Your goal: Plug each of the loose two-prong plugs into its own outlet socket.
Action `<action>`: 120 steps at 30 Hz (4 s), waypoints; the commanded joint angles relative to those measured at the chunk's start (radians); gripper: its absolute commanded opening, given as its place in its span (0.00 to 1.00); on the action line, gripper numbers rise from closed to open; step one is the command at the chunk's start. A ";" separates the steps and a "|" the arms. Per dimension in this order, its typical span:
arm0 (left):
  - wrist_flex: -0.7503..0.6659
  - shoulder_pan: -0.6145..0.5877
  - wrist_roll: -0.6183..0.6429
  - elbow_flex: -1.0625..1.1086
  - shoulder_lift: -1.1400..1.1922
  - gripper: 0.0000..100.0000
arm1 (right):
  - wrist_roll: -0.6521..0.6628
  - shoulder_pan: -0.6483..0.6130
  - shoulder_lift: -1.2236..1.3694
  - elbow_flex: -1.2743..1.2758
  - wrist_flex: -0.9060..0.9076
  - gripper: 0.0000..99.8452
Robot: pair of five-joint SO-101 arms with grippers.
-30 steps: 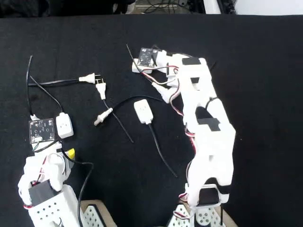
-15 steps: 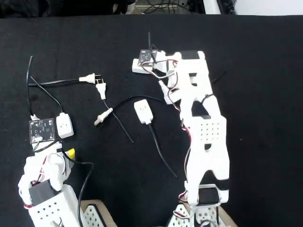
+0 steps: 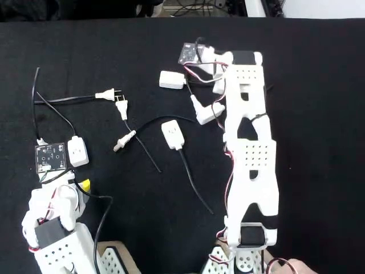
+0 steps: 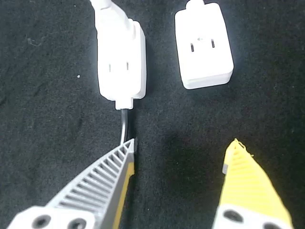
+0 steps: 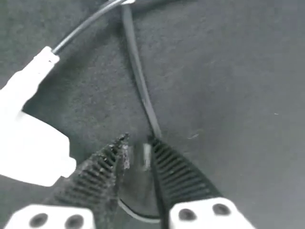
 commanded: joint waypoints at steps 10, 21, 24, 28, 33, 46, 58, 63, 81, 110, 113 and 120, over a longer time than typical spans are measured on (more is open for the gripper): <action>-0.018 -0.007 -0.003 -0.005 -0.005 0.29 | 0.011 0.018 0.124 -0.053 -0.032 0.14; -0.018 -0.007 -0.003 0.001 -0.006 0.29 | 0.041 0.061 0.280 -0.148 -0.026 0.04; -0.018 -0.007 -0.003 0.001 -0.006 0.29 | 0.044 0.075 0.288 -0.148 -0.026 0.02; -0.018 -0.007 -0.003 0.001 -0.006 0.29 | 0.043 0.081 0.288 -0.166 -0.025 0.01; -0.018 -0.007 -0.003 0.001 -0.006 0.29 | 0.037 0.078 0.288 -0.302 0.121 0.01; -0.018 -0.007 -0.003 0.001 -0.006 0.29 | 0.025 0.018 0.328 -0.509 0.147 0.20; -0.018 -0.007 -0.003 0.001 -0.006 0.29 | 0.063 0.066 0.372 -0.303 -0.026 0.20; -0.018 -0.007 -0.003 0.001 -0.006 0.29 | 0.123 0.069 0.371 -0.220 -0.003 0.12; -0.020 0.030 -0.005 0.007 -0.006 0.29 | 0.031 0.061 0.302 -0.558 0.206 0.01; -0.014 0.021 -0.005 0.005 -0.006 0.29 | -0.365 -0.316 -0.825 -0.420 0.384 0.01; -0.014 0.021 -0.005 0.005 -0.006 0.29 | -0.373 -0.285 -0.909 -0.163 0.384 0.01; -0.012 0.021 -0.005 0.005 -0.005 0.29 | -0.413 0.008 -1.113 0.410 0.377 0.03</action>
